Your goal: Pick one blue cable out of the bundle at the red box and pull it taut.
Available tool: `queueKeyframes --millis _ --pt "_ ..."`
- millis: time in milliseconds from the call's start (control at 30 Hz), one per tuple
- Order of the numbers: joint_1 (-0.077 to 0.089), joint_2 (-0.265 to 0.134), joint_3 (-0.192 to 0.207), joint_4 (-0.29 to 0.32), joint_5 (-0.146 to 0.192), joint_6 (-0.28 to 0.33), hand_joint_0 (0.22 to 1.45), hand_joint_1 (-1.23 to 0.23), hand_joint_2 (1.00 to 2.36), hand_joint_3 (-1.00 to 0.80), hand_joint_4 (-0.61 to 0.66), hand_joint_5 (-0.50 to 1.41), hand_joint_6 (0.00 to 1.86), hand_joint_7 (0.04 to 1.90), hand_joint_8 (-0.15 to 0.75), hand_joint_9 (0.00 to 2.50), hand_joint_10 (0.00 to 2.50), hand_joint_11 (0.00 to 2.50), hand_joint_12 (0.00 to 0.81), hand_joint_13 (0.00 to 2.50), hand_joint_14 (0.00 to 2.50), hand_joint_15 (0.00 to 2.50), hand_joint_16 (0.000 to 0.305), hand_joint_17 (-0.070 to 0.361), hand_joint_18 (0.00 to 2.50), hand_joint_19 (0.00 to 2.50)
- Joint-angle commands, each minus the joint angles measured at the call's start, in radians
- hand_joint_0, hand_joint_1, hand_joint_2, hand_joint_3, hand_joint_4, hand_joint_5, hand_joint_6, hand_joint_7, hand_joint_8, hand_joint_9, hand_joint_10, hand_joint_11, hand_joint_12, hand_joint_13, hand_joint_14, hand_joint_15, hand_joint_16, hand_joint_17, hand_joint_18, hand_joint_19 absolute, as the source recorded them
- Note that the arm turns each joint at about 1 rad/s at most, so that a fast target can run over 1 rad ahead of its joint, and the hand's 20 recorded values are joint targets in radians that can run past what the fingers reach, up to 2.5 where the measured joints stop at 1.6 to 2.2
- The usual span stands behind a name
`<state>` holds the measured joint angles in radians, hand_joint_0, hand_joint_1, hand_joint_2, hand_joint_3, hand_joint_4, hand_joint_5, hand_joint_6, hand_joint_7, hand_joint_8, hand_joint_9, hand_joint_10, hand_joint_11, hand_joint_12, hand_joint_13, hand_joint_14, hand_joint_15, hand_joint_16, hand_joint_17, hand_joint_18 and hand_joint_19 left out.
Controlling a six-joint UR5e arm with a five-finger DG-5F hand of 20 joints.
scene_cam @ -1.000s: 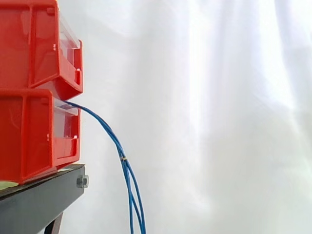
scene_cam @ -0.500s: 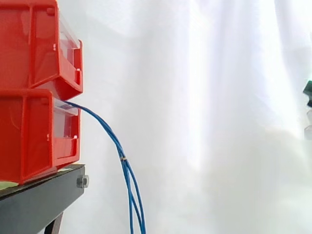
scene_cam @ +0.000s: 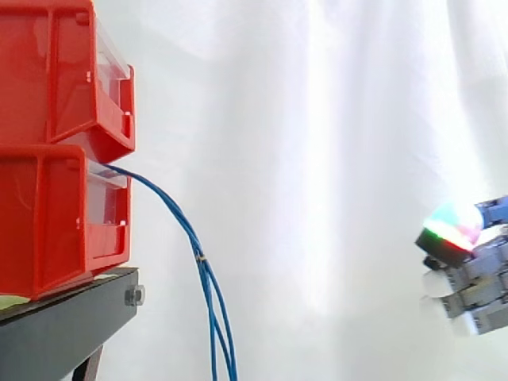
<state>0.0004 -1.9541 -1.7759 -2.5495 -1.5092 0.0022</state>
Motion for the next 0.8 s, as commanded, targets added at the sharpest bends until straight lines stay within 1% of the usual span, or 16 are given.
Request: queueKeyframes --millis 0,67,200,267,300,367,400,433,467,500,533,567,600,633,733,767 --pt "0.01 -0.046 0.024 0.123 0.021 0.013 0.51 -0.84 1.0 -0.5 0.35 -0.17 0.5 0.84 0.315 0.45 0.0 0.09 0.366 0.25 0.0 0.06 0.06 0.135 0.18 0.06" --pt "0.012 -0.051 0.03 0.12 0.026 0.015 0.51 -0.83 1.0 -0.5 0.35 -0.17 0.5 0.83 0.317 0.45 0.0 0.1 0.367 0.25 0.0 0.07 0.06 0.135 0.18 0.06" --pt "0.026 -0.072 0.076 0.081 0.038 0.013 0.5 -0.81 1.0 -0.5 0.35 -0.17 0.5 0.83 0.319 0.45 0.0 0.09 0.37 0.25 0.0 0.07 0.061 0.136 0.18 0.06" --pt "0.035 -0.097 0.104 0.075 0.044 0.016 0.5 -0.79 1.0 -0.5 0.36 -0.17 0.5 0.83 0.322 0.45 0.0 0.09 0.371 0.25 0.0 0.07 0.061 0.136 0.17 0.07" --pt "0.038 -0.128 0.131 0.074 0.041 0.018 0.49 -0.79 1.0 -0.5 0.36 -0.17 0.5 0.83 0.322 0.45 0.0 0.1 0.372 0.24 0.0 0.08 0.061 0.137 0.17 0.08" --pt "0.041 -0.152 0.161 0.072 0.04 0.022 0.48 -0.78 1.0 -0.5 0.36 -0.17 0.5 0.81 0.324 0.45 0.0 0.09 0.376 0.24 0.0 0.08 0.062 0.139 0.16 0.08" --pt "0.043 -0.18 0.197 0.066 0.04 0.03 0.48 -0.77 1.0 -0.5 0.36 -0.17 0.5 0.8 0.325 0.45 0.0 0.09 0.377 0.24 0.0 0.08 0.062 0.14 0.15 0.08" --pt "0.044 -0.194 0.214 0.063 0.04 0.033 0.47 -0.76 1.0 -0.5 0.37 -0.17 0.5 0.78 0.327 0.45 0.0 0.08 0.382 0.23 0.0 0.08 0.064 0.143 0.15 0.07" --pt "0.046 -0.22 0.248 0.051 0.038 0.039 0.46 -0.76 1.0 -0.5 0.37 -0.17 0.5 0.77 0.33 0.44 0.0 0.08 0.385 0.22 0.0 0.07 0.064 0.144 0.14 0.08" --pt "0.047 -0.233 0.263 0.043 0.037 0.042 0.46 -0.75 1.0 -0.5 0.37 -0.17 0.5 0.77 0.331 0.44 0.0 0.07 0.387 0.22 0.0 0.08 0.064 0.145 0.14 0.07" --pt "0.049 -0.287 0.331 0.008 0.024 0.059 0.45 -0.75 1.0 -0.5 0.37 -0.17 0.5 0.76 0.332 0.44 0.0 0.06 0.388 0.22 0.0 0.07 0.066 0.147 0.13 0.07" --pt "0.05 -0.298 0.348 0.0 0.021 0.064 0.44 -0.74 1.0 -0.5 0.38 -0.17 0.5 0.75 0.335 0.44 0.0 0.06 0.392 0.22 0.0 0.07 0.067 0.151 0.12 0.07" --pt "0.052 -0.319 0.378 -0.009 0.012 0.073 0.44 -0.74 1.0 -0.5 0.37 -0.17 0.5 0.75 0.336 0.44 0.0 0.06 0.392 0.22 0.0 0.07 0.067 0.15 0.12 0.07" --pt "0.05 -0.332 0.394 -0.012 0.009 0.078 0.44 -0.74 1.0 -0.5 0.38 -0.17 0.5 0.74 0.336 0.44 0.0 0.06 0.393 0.21 0.0 0.07 0.067 0.152 0.11 0.07" --pt "0.053 -0.361 0.432 -0.015 0.003 0.082 0.44 -0.74 1.0 -0.5 0.37 -0.17 0.5 0.73 0.335 0.44 0.0 0.06 0.394 0.21 0.0 0.07 0.068 0.153 0.11 0.06" --pt "0.056 -0.387 0.467 -0.021 0.001 0.084 0.44 -0.74 1.0 -0.5 0.37 -0.17 0.5 0.73 0.335 0.44 0.0 0.05 0.394 0.21 0.0 0.07 0.068 0.153 0.1 0.07"
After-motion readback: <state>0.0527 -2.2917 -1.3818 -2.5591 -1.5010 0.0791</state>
